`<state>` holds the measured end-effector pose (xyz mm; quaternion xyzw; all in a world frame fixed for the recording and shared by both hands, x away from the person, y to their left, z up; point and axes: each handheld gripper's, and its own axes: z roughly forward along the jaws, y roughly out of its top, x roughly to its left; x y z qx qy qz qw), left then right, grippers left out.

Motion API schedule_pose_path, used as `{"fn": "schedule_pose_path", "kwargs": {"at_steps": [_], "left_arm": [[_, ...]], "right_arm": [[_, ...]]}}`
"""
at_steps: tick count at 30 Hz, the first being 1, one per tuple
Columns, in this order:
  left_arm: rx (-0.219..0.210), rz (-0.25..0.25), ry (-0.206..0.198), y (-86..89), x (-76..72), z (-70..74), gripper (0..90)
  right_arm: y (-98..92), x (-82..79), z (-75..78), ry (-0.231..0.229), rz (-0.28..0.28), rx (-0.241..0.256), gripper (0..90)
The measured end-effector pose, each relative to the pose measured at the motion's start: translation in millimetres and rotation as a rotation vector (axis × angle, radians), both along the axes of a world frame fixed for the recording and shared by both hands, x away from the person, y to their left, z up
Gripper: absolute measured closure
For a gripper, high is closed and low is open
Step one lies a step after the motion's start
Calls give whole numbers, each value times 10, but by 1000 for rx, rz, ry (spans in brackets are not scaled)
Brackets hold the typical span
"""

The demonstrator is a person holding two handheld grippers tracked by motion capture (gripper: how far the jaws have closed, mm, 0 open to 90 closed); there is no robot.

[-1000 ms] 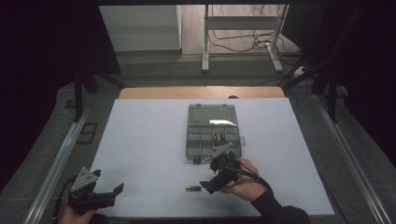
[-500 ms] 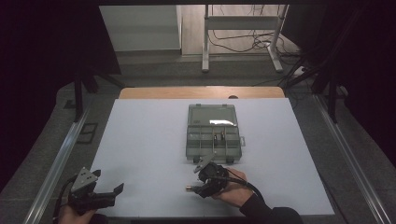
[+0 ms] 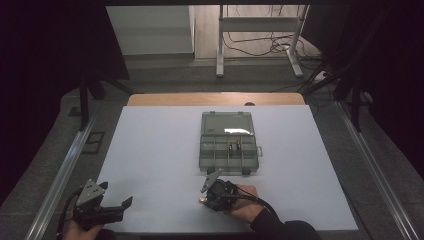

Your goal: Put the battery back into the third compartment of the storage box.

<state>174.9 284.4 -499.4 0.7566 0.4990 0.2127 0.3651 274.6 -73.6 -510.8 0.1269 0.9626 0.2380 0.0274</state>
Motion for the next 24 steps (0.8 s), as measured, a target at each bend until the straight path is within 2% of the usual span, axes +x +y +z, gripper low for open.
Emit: {"fn": "schedule_pose_path", "kwargs": {"at_steps": [7, 13, 24], "left_arm": [[1, -1, 0, -1, 0, 0, 34], [1, -1, -1, 0, -1, 0, 34], [2, -2, 0, -1, 1, 0, 35]], "right_arm": [[-29, -12, 78, -11, -1, 31, 765], [-105, 31, 158, 13, -27, 79, 765], [-261, 109, 294, -15, -78, 123, 765]]}}
